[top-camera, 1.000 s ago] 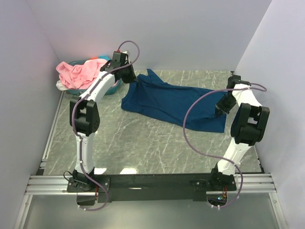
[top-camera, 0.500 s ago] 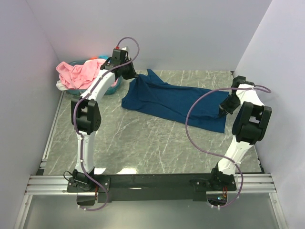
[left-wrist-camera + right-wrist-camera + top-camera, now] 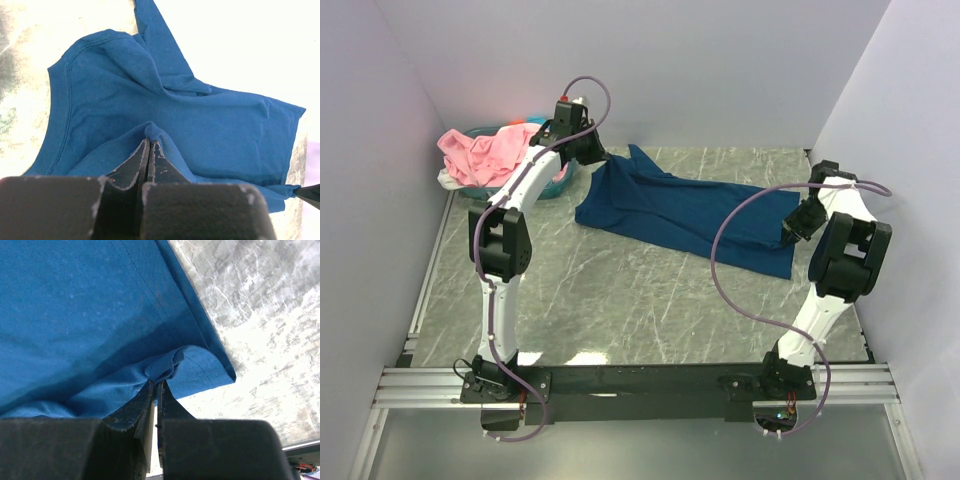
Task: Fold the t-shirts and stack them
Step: Fold the tshirt
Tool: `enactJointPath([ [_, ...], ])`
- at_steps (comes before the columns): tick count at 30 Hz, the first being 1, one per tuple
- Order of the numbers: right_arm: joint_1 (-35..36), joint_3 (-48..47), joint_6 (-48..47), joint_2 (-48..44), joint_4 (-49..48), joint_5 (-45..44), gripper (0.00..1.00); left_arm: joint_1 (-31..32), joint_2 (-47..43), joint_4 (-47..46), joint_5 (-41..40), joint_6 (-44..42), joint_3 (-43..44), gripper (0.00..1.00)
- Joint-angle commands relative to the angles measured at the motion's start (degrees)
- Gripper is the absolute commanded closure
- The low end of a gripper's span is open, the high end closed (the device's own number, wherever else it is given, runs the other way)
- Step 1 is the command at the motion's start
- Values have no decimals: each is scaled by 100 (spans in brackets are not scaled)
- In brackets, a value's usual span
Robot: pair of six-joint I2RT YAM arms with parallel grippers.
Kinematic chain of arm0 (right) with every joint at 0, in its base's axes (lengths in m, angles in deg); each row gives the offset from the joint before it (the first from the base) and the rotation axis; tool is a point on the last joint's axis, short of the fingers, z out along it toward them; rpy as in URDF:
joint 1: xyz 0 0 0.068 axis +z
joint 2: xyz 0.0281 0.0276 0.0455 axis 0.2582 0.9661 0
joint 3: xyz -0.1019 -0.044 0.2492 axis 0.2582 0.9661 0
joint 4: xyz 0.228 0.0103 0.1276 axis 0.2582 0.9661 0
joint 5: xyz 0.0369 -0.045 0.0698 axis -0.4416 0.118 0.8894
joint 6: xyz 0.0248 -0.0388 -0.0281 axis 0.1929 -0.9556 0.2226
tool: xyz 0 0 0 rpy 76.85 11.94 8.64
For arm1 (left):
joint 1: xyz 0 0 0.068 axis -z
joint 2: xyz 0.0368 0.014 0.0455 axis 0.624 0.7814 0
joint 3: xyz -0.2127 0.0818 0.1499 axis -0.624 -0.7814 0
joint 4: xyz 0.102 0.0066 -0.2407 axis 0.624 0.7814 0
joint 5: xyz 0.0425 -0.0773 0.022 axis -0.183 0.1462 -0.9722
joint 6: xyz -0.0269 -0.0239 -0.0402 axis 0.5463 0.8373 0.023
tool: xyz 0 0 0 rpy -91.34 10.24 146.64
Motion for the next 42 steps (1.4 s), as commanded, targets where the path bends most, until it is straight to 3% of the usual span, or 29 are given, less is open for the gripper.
enactJointPath([
  [1,-55,-345,-3,202,-52,14,100,-37,37,-238,-125,94,100,100],
  [11,-63,-609,15,475,-87,14,100,-89,160,-343,-46,217,100,100],
  [30,-63,-680,50,686,-175,110,100,-80,925,-1240,1087,243,636,100],
  [38,-63,-662,85,607,-184,22,99,-72,917,-1564,886,489,504,100],
  [40,-55,-662,76,537,-236,75,90,-72,846,-1758,894,568,399,99],
  [42,-63,-671,68,450,-315,136,79,-72,846,-2003,964,612,390,87],
])
